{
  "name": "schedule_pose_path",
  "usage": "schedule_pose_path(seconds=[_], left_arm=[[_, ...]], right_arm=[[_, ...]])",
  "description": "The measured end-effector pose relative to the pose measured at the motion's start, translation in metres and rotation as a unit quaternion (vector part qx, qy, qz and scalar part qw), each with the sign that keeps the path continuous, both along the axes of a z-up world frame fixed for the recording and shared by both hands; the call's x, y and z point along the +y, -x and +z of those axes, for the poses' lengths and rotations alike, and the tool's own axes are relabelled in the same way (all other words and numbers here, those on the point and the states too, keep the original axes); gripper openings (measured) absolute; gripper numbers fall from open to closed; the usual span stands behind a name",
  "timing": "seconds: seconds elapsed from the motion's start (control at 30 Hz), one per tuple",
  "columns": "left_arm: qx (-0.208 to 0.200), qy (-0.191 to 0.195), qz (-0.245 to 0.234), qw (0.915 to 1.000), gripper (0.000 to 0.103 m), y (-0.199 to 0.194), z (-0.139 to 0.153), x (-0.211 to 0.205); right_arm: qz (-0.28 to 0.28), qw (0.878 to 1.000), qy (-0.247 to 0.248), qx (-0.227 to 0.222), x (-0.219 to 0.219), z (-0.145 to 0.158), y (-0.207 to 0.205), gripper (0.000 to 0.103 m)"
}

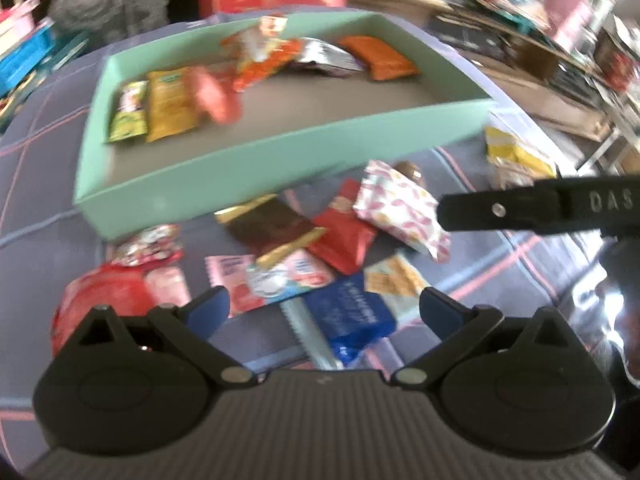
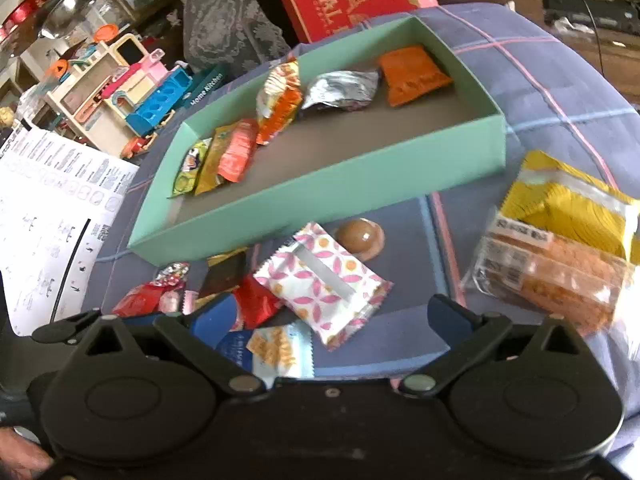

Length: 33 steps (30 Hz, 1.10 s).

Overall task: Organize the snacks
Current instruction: 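Withdraw both open tools from the box back over the snack heap, then grasp the pink-patterned wrapper with the right tool while the left tool grasps the blue cracker packet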

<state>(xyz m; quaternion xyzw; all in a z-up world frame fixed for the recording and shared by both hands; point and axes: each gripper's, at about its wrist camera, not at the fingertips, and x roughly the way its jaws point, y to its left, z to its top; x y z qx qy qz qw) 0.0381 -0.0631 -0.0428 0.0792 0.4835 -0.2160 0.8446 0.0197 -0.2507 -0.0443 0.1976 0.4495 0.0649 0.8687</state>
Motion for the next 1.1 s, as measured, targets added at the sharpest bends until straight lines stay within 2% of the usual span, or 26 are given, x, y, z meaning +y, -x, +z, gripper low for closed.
schedule_pose_path(seconds=[0.2,0.23,0.3,0.4,0.63,0.67,0.73,0.83,0.93,1.1], left_arm=[[-0.006,-0.013,-0.046,0.9988,0.101,0.002,-0.006,-0.028],[-0.004,-0.015,-0.053,0.9984,0.098,0.004,-0.008,-0.031],[0.011,-0.019,-0.068,0.9974,0.074,0.004,-0.012,-0.036],[0.006,-0.027,-0.072,0.9971,0.062,0.008,-0.013,-0.036],[0.015,-0.017,-0.046,0.9987,0.060,0.008,-0.013,-0.018],[0.015,-0.017,-0.040,0.9989,0.060,0.008,-0.013,-0.015],[0.017,-0.013,-0.028,0.9994,0.060,0.008,-0.012,-0.010],[0.020,-0.013,-0.011,0.9996,0.060,0.006,-0.012,-0.004],[0.024,-0.013,0.010,0.9996,0.061,0.002,-0.012,0.008],[0.033,-0.004,0.040,0.9987,0.070,-0.004,-0.012,0.028]], right_arm=[[-0.011,1.000,-0.006,0.008,-0.008,-0.003,0.003,0.103],[-0.011,1.000,-0.007,0.010,-0.008,-0.004,0.002,0.103],[-0.011,1.000,-0.007,0.015,-0.010,-0.005,0.001,0.102],[-0.010,1.000,-0.008,0.008,-0.010,-0.004,0.001,0.097],[0.022,1.000,0.021,-0.003,0.003,-0.001,-0.015,0.093],[0.026,0.999,0.025,-0.007,0.005,-0.001,-0.019,0.087],[0.033,0.999,0.024,-0.010,0.008,-0.001,-0.029,0.083],[0.048,0.998,0.026,-0.011,0.016,-0.005,-0.041,0.069],[0.056,0.998,0.028,0.000,0.021,-0.014,-0.047,0.061],[0.089,0.996,0.009,0.014,0.028,-0.015,-0.034,0.059]])
